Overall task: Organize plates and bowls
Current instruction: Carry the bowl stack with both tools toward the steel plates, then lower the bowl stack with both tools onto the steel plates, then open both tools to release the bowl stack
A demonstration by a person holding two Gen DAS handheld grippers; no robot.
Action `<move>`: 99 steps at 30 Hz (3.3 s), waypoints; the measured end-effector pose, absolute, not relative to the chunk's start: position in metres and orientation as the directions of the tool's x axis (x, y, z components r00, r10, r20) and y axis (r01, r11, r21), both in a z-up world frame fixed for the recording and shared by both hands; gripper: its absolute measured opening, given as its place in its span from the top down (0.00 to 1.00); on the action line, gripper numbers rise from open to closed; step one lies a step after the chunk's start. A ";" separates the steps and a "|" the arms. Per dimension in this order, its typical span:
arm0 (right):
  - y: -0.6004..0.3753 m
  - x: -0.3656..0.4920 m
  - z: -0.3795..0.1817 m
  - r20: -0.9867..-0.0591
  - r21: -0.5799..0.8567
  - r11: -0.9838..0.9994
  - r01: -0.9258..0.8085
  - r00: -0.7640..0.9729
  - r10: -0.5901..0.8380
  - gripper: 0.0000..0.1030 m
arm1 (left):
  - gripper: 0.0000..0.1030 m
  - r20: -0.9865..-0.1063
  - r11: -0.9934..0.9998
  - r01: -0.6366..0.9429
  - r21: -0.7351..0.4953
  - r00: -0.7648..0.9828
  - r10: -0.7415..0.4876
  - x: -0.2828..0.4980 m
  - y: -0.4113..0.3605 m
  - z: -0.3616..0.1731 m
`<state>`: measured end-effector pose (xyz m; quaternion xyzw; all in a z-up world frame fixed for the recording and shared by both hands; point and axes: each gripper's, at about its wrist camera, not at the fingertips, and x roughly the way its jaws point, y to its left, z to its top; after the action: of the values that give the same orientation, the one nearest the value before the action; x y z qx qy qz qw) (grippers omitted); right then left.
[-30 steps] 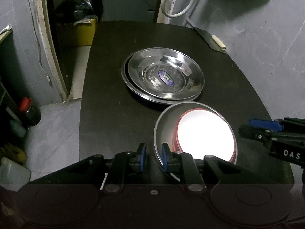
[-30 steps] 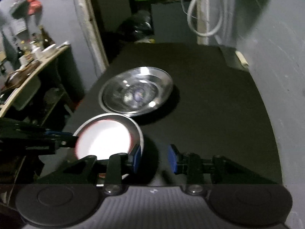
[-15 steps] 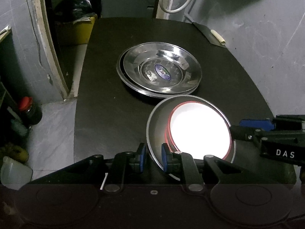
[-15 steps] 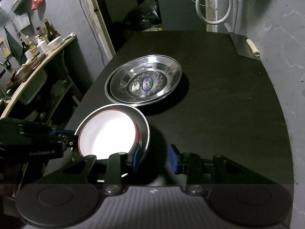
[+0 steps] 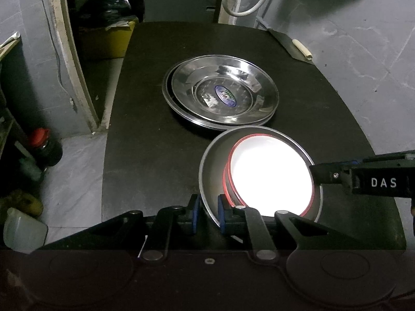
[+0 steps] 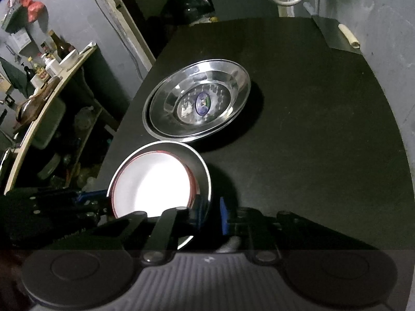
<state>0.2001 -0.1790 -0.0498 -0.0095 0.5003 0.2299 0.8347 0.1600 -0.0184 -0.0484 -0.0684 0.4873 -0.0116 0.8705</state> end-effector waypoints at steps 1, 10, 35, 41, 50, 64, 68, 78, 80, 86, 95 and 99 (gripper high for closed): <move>-0.179 0.202 -0.050 -0.841 0.221 0.894 -0.390 0.389 0.377 0.88 | 0.86 -0.848 0.991 -0.049 -0.128 0.524 -0.084 0.160 -0.018 -0.048; -0.185 0.203 -0.052 -0.831 0.290 0.887 -0.358 0.365 0.419 0.90 | 0.89 -0.834 0.981 -0.084 -0.176 0.543 -0.103 0.158 -0.014 -0.043; -0.185 0.282 -0.011 -0.774 0.279 0.878 -0.390 0.449 0.445 0.90 | 0.90 -0.741 0.980 -0.087 -0.180 0.667 -0.077 0.254 -0.012 -0.007; -0.165 0.318 -0.022 -0.794 0.250 0.859 -0.446 0.413 0.446 0.90 | 0.91 -0.759 0.977 -0.142 -0.161 0.650 -0.030 0.285 -0.001 -0.021; -0.145 0.340 -0.040 -0.814 0.255 0.839 -0.481 0.362 0.455 0.89 | 0.91 -0.784 0.970 -0.198 -0.140 0.620 0.013 0.302 0.013 -0.037; -0.136 0.345 -0.043 -0.799 0.292 0.826 -0.483 0.352 0.488 0.88 | 0.91 -0.790 0.966 -0.226 -0.129 0.612 0.038 0.298 0.027 -0.040; -0.141 0.343 -0.044 -0.790 0.303 0.832 -0.465 0.366 0.492 0.86 | 0.89 -0.790 0.967 -0.217 -0.133 0.612 0.029 0.298 0.028 -0.039; -0.146 0.328 -0.039 -0.765 0.298 0.844 -0.445 0.417 0.490 0.85 | 0.71 -0.775 0.974 -0.211 -0.081 0.627 0.071 0.290 0.022 -0.029; -0.147 0.325 -0.038 -0.758 0.302 0.844 -0.443 0.426 0.494 0.80 | 0.65 -0.772 0.974 -0.214 -0.072 0.630 0.082 0.288 0.021 -0.026; -0.148 0.312 -0.034 -0.742 0.306 0.853 -0.424 0.456 0.493 0.72 | 0.45 -0.759 0.975 -0.216 -0.044 0.642 0.108 0.277 0.021 -0.017; -0.153 0.289 -0.018 -0.702 0.294 0.867 -0.403 0.525 0.481 0.57 | 0.23 -0.721 0.982 -0.184 -0.049 0.687 0.093 0.260 0.018 0.002; -0.158 0.275 -0.006 -0.674 0.276 0.875 -0.398 0.570 0.471 0.45 | 0.10 -0.688 0.982 -0.181 -0.056 0.720 0.093 0.249 0.016 0.013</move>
<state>0.2747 -0.1575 -0.0062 0.0467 0.3937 0.2455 0.8846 0.2486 0.0164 0.0131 -0.0594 0.3670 0.0741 0.9254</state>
